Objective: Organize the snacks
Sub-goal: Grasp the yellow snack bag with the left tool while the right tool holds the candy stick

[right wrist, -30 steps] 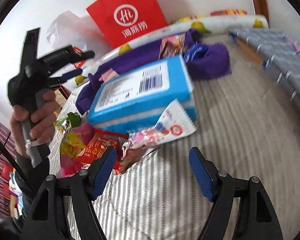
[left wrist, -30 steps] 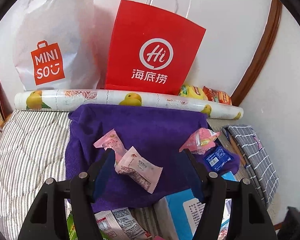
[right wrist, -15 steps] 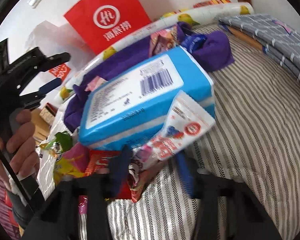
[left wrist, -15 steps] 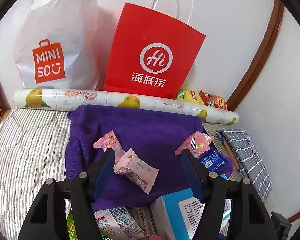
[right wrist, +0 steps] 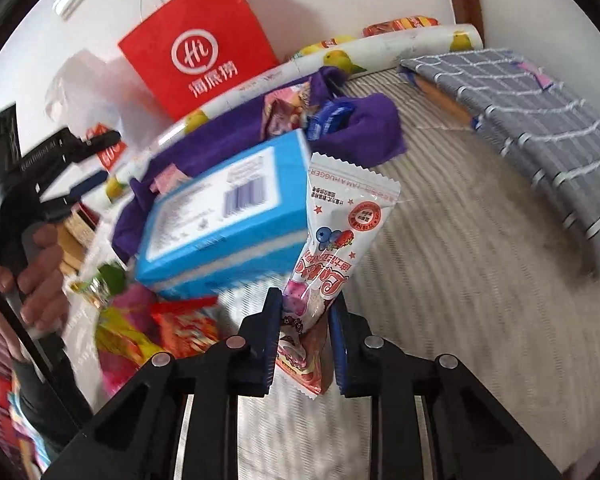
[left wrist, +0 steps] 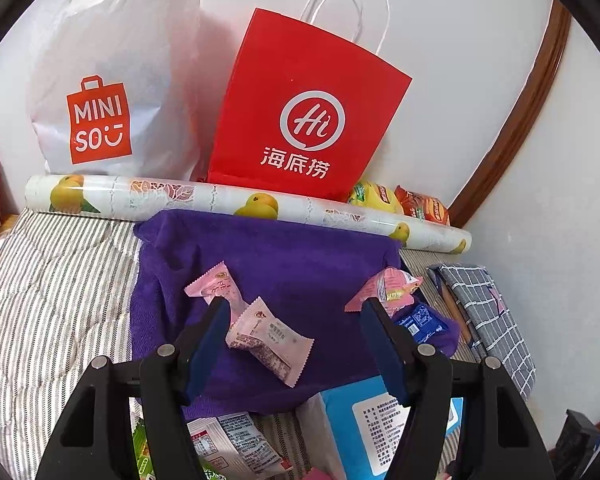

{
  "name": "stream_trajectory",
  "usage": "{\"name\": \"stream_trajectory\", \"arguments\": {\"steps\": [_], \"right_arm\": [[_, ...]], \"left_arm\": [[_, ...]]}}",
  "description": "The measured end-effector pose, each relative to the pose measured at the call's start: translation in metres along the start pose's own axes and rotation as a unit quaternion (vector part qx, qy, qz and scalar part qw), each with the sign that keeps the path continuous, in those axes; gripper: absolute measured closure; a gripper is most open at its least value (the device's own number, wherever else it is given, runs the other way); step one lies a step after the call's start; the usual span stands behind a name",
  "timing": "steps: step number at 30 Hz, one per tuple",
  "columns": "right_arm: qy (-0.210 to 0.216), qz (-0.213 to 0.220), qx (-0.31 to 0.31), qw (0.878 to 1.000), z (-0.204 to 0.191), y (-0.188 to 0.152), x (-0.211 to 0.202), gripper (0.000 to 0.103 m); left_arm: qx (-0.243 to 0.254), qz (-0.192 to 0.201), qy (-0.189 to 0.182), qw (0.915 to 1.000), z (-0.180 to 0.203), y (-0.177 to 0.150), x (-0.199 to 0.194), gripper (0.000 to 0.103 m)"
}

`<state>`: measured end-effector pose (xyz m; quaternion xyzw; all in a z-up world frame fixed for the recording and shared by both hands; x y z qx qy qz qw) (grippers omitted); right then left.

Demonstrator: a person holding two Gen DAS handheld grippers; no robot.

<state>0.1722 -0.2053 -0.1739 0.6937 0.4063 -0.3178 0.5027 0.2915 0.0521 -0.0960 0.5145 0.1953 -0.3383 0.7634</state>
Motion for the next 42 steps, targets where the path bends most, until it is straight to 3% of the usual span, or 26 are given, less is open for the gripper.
{"name": "stream_trajectory", "arguments": {"steps": [4, 17, 24, 30, 42], "right_arm": [[-0.025, -0.008, -0.041, 0.999, 0.006, -0.001, -0.001, 0.08], [-0.036, 0.004, -0.039, 0.999, 0.004, 0.004, 0.032, 0.07], [-0.077, 0.033, -0.076, 0.994, 0.005, -0.003, 0.023, 0.079], [-0.073, 0.045, -0.064, 0.994, 0.022, -0.004, 0.004, 0.08], [-0.06, 0.061, -0.054, 0.995, 0.027, -0.011, -0.016, 0.08]], "left_arm": [[0.002, -0.001, 0.003, 1.0, 0.001, 0.0, 0.0, 0.037], [0.01, -0.004, 0.007, 0.9999, 0.002, -0.004, 0.005, 0.037], [0.03, -0.012, 0.005, 0.9995, 0.013, -0.007, 0.004, 0.037], [0.047, -0.025, 0.017, 0.9984, 0.014, -0.021, -0.015, 0.037], [0.035, -0.03, 0.075, 0.9961, -0.065, -0.055, -0.092, 0.031]]}}
Point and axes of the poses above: each gripper's, at about its wrist camera, not at the fingertips, and x roughly the way its jaws point, z to its right, y to its top, the point moved 4 cm from there along x, roughly the way its jaws point, and after that the axes turned 4 degrees about -y, right-handed, at the moved point
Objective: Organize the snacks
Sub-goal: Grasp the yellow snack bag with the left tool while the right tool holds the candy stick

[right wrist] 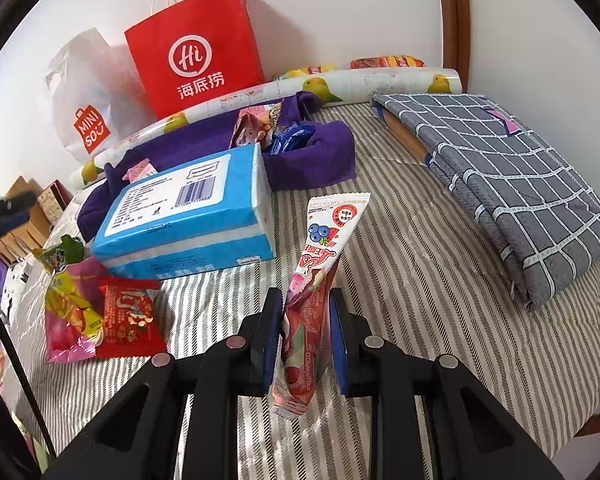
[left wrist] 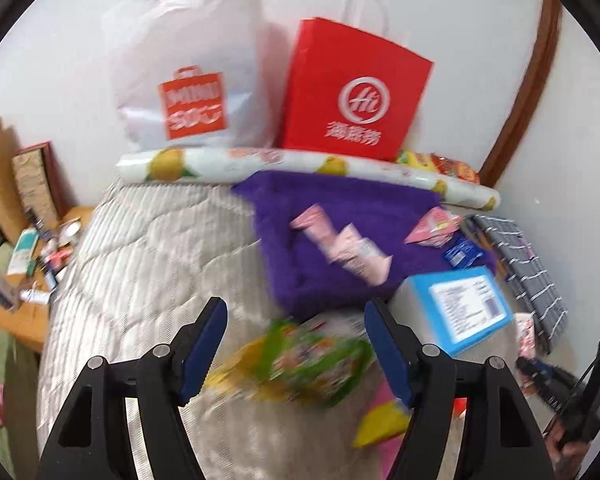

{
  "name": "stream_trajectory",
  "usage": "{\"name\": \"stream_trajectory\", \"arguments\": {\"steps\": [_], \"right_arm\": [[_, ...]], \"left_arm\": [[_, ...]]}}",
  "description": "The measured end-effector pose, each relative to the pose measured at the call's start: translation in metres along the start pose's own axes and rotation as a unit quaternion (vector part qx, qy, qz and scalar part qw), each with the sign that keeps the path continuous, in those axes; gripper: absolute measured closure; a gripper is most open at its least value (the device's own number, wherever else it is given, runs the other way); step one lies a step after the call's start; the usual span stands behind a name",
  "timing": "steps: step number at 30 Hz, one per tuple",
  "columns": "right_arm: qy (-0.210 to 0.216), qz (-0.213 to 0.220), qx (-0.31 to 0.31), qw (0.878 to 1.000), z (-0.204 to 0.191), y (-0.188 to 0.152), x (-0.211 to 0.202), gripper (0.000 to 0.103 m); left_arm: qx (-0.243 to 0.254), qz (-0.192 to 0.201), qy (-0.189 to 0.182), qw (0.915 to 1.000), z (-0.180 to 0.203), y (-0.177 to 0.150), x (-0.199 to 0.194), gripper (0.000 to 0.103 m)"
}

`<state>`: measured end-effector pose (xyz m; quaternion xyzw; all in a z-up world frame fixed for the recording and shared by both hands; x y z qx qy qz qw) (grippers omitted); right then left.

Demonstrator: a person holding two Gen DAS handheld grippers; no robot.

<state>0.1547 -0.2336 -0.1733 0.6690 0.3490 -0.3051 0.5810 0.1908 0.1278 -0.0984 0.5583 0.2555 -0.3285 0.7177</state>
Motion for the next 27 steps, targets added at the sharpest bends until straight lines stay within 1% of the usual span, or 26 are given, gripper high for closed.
{"name": "stream_trajectory", "arguments": {"steps": [2, 4, 6, 10, 13, 17, 20, 23, 27], "right_arm": [[0.001, 0.0, 0.0, 1.0, -0.001, -0.001, -0.001, 0.08], [0.001, 0.0, -0.003, 1.0, -0.002, -0.003, -0.002, 0.08], [-0.001, 0.001, -0.006, 1.0, -0.003, -0.004, -0.004, 0.08], [-0.005, 0.002, -0.009, 1.0, -0.003, -0.005, -0.006, 0.08], [-0.009, 0.003, -0.011, 1.0, -0.002, -0.005, -0.007, 0.08], [-0.015, 0.001, -0.012, 1.0, -0.001, -0.005, -0.006, 0.08], [-0.021, 0.0, -0.011, 1.0, 0.002, -0.005, -0.005, 0.08], [-0.026, -0.002, -0.009, 1.0, 0.005, -0.004, -0.002, 0.08], [-0.026, -0.006, -0.008, 1.0, 0.003, -0.002, 0.003, 0.08]], "left_arm": [[0.009, -0.011, 0.002, 0.9999, -0.01, -0.012, -0.003, 0.03], [0.017, -0.014, 0.016, 0.9996, -0.017, -0.022, -0.004, 0.03], [0.026, -0.017, 0.023, 0.9993, -0.02, -0.03, -0.003, 0.03], [0.029, -0.035, 0.019, 0.9988, -0.027, -0.043, 0.008, 0.03], [0.024, -0.043, 0.003, 0.9988, -0.029, -0.046, 0.018, 0.03], [0.04, -0.055, 0.014, 0.9976, -0.03, -0.051, 0.033, 0.03], [0.049, -0.063, 0.01, 0.9968, -0.028, -0.053, 0.042, 0.03], [0.058, -0.063, 0.004, 0.9964, -0.024, -0.052, 0.046, 0.03], [0.063, -0.069, 0.008, 0.9956, -0.023, -0.049, 0.056, 0.03]]}}
Point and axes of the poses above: each gripper's, at about its wrist camera, not at the fingertips, and x roughly the way its jaws point, z to its right, y to its top, the point moved 4 cm from there along x, roughly the way its jaws point, and after that the axes turned 4 degrees about -y, right-handed, at the moved point
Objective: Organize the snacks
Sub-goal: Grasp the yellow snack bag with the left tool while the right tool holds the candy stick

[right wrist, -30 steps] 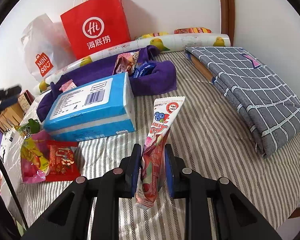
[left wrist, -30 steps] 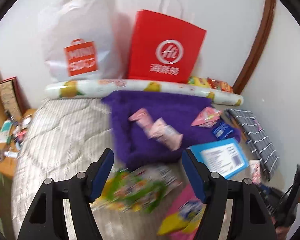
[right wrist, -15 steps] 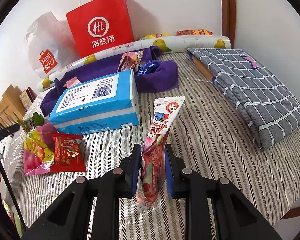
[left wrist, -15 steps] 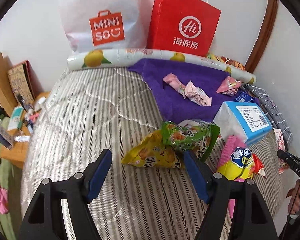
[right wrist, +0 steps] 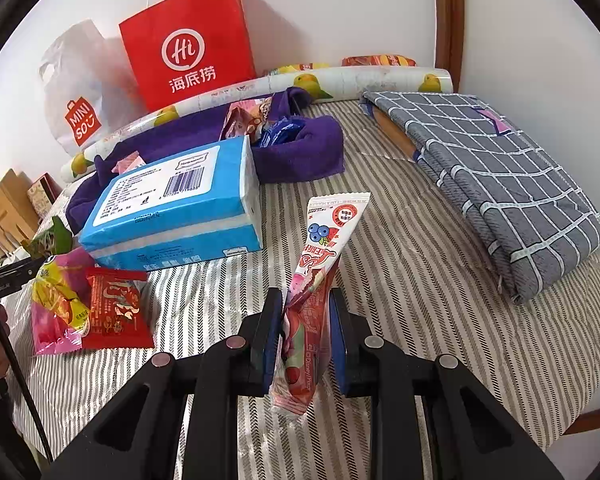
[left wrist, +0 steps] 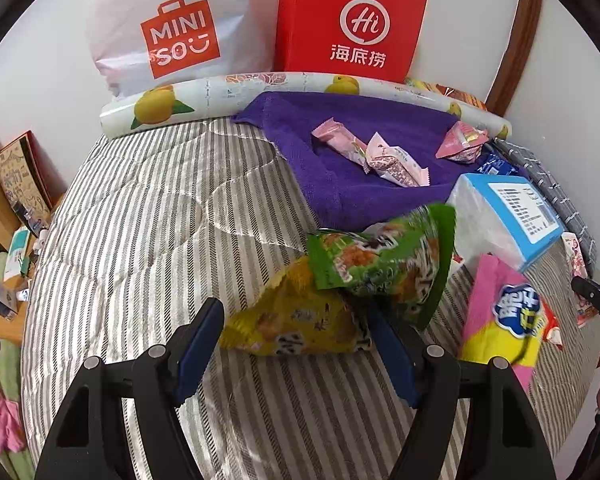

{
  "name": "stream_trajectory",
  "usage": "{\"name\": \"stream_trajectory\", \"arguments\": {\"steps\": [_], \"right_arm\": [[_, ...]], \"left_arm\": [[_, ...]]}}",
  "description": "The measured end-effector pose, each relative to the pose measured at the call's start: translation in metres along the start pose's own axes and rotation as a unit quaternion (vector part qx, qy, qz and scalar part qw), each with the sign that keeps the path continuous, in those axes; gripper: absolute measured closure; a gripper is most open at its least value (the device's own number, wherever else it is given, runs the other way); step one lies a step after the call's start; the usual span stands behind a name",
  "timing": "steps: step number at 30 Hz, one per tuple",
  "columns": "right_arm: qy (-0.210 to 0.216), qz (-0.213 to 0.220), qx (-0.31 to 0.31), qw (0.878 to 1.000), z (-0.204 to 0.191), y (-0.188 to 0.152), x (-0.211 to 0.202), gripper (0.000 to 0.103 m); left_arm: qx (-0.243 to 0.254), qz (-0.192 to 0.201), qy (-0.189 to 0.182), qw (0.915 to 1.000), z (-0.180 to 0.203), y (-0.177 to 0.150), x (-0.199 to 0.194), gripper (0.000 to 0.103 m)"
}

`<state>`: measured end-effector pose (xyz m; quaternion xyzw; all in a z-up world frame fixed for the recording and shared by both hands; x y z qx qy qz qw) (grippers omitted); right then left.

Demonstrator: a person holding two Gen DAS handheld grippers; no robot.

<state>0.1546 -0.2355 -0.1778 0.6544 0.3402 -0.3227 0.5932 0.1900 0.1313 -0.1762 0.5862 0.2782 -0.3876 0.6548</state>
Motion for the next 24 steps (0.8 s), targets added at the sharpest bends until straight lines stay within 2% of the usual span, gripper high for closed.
{"name": "stream_trajectory", "arguments": {"steps": [4, 9, 10, 18, 24], "right_arm": [[0.001, -0.002, -0.007, 1.0, -0.006, -0.001, 0.003, 0.08], [0.002, -0.003, -0.008, 1.0, -0.009, -0.001, 0.005, 0.08], [0.003, -0.003, -0.007, 1.0, -0.009, -0.002, 0.005, 0.08], [0.007, 0.006, -0.005, 1.0, -0.008, -0.001, -0.005, 0.08], [0.012, 0.014, -0.003, 1.0, -0.008, -0.002, -0.016, 0.08]], "left_arm": [[-0.007, 0.001, -0.003, 1.0, -0.002, 0.001, 0.004, 0.031], [-0.002, 0.01, -0.006, 0.9999, -0.002, 0.0, 0.001, 0.042], [-0.001, 0.01, -0.008, 0.9999, -0.002, -0.001, 0.0, 0.048], [0.006, 0.016, -0.004, 0.9998, 0.0, -0.01, -0.023, 0.05], [0.014, 0.009, 0.002, 0.9999, 0.01, -0.027, -0.04, 0.051]]}}
Point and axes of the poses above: each gripper's, at about its wrist camera, not at the fingertips, and x roughly the way its jaws point, z to its right, y to its top, the point moved 4 cm from there along x, roughly the way its jaws point, and after that the axes turned 4 degrees about -y, right-handed, at the moved point
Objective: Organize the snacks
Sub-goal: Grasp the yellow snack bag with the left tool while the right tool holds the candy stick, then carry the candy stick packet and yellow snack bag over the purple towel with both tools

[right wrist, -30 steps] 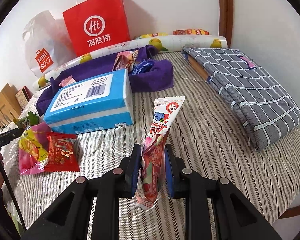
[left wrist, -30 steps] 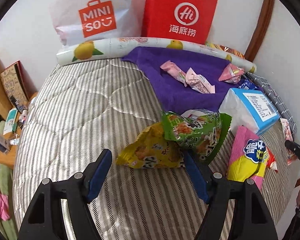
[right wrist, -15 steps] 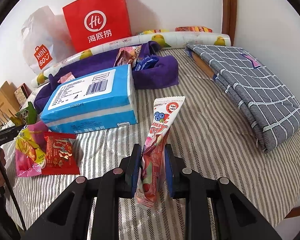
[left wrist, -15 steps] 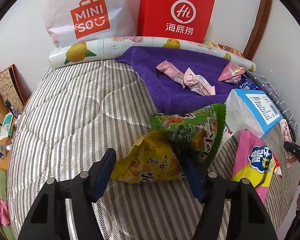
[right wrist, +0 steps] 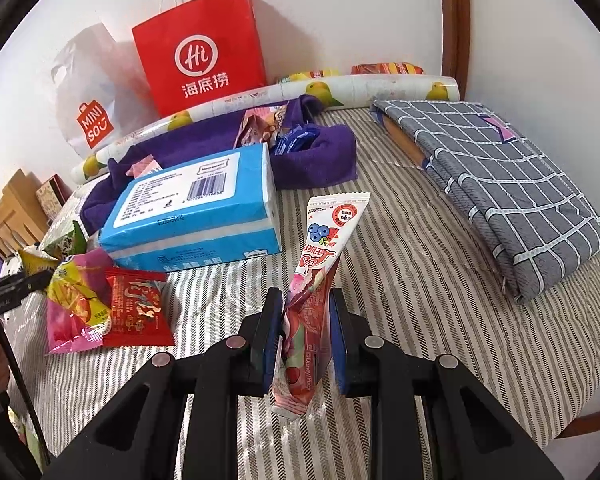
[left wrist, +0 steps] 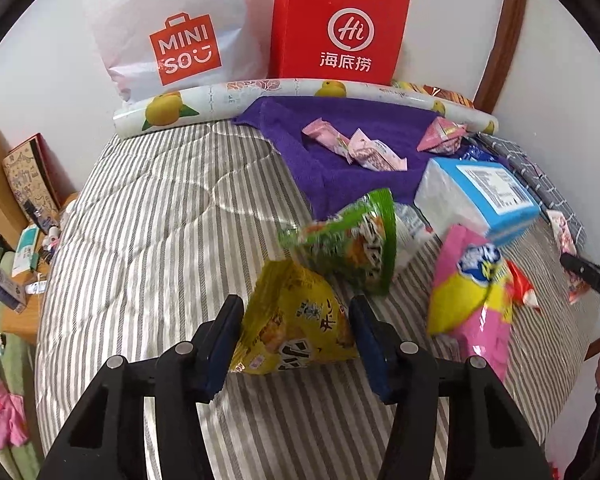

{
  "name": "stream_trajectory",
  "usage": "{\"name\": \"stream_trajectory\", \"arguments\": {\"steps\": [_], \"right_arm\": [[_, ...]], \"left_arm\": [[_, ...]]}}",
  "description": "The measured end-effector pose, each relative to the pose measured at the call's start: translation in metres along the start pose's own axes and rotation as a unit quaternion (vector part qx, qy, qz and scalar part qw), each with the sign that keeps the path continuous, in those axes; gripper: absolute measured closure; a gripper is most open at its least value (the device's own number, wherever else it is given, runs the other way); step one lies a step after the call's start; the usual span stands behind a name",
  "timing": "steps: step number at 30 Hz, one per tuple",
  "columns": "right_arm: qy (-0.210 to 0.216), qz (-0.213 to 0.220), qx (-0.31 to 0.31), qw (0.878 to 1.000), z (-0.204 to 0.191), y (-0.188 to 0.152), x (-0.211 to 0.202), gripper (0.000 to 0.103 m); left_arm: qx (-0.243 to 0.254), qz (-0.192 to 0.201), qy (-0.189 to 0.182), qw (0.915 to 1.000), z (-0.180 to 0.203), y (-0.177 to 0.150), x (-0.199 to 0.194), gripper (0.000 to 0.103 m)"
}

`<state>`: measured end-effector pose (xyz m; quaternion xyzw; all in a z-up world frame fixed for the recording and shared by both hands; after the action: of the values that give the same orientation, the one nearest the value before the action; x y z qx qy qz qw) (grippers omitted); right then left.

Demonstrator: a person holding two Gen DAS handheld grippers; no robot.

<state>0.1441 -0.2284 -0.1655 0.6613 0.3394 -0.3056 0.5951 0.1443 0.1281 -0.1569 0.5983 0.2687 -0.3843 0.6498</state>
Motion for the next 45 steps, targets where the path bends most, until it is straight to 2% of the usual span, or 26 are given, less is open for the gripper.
{"name": "stream_trajectory", "arguments": {"steps": [8, 20, 28, 45], "right_arm": [[0.01, 0.011, 0.002, 1.0, 0.003, 0.002, -0.015, 0.08], [0.03, 0.031, -0.011, 0.999, -0.002, 0.014, -0.033, 0.08], [0.042, 0.034, -0.022, 0.998, -0.014, 0.015, -0.033, 0.08], [0.061, 0.043, -0.049, 0.996, -0.045, 0.026, -0.037, 0.08]], "left_arm": [[0.006, 0.003, -0.018, 0.9998, 0.024, -0.01, -0.023, 0.053], [0.009, 0.011, -0.048, 0.9987, 0.058, 0.003, -0.039, 0.058], [-0.012, 0.012, -0.051, 0.9985, 0.058, 0.009, -0.034, 0.062], [-0.042, 0.042, -0.068, 0.9959, 0.049, 0.031, -0.051, 0.063]]}}
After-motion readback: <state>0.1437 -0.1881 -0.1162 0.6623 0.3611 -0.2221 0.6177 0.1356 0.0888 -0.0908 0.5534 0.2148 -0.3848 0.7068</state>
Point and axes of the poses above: each gripper's, at about its wrist camera, not at the fingertips, and x roughly the way its jaws point, z to its right, y to its top, the point moved 4 cm from there along x, roughly the way its jaws point, and after that the axes turned 4 degrees about -y, right-handed, at the moved point
